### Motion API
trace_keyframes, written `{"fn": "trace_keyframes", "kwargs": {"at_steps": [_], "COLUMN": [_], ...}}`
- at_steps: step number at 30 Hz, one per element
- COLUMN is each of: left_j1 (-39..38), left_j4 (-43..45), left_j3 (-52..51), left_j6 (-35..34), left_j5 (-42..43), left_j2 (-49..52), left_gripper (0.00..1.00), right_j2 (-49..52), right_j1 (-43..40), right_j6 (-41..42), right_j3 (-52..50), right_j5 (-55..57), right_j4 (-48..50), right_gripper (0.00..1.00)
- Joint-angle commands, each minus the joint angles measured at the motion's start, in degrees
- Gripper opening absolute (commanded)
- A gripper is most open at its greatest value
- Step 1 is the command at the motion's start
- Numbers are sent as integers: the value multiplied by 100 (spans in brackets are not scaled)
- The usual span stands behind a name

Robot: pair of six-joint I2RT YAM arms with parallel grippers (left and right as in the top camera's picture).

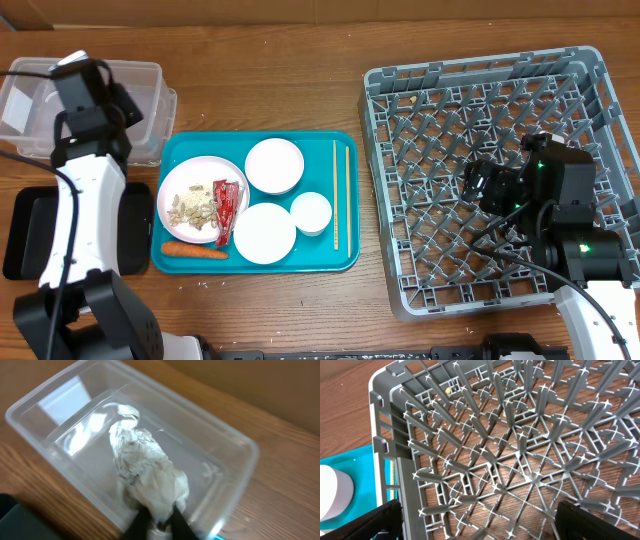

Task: Sort waste into correct bins and load items into the dishwasher

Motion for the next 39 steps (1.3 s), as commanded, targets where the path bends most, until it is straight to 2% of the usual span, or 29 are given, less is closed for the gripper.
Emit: {"fn": "trace_keyframes", "kwargs": {"at_steps": [1, 6, 8, 13, 17, 20, 24, 28, 39], "left_j1": [107, 50, 7, -363, -870, -1279, -1725, -1941, -1950], "left_j4": [61, 46, -85, -1058, -2039, -2938, -3598, -3877, -4463], "left_j3": [87, 87, 87, 87, 87, 83, 70, 63, 37], "left_j6": [98, 125, 122, 120, 116, -59, -184, -398, -769], "left_j5": [-87, 87, 334, 1639, 2033, 1976, 1676, 1362, 1364], "left_j2": [315, 317, 260, -11, -76, -61, 20, 129, 428], "left_gripper": [45, 48, 44, 38, 41, 42, 41, 44, 53], "right_j2": [-33, -33, -33, -33, -33, -33, -33, -33, -33], "right_j1": [-2, -2, -2, -2, -2, -2, -2, -2, -2], "right_j6": [28, 26, 26, 24, 26, 26, 24, 24, 7], "right_j3": [144, 144, 144, 144, 144, 144, 144, 144, 144], "right_j5": [-9, -7, -7, -7, -4, -4, -4, -4, -4], "right_j4": [28, 24, 20, 4, 7, 9, 7, 7, -44], "right_gripper": [100, 100, 100, 100, 100, 100, 100, 100, 100]}}
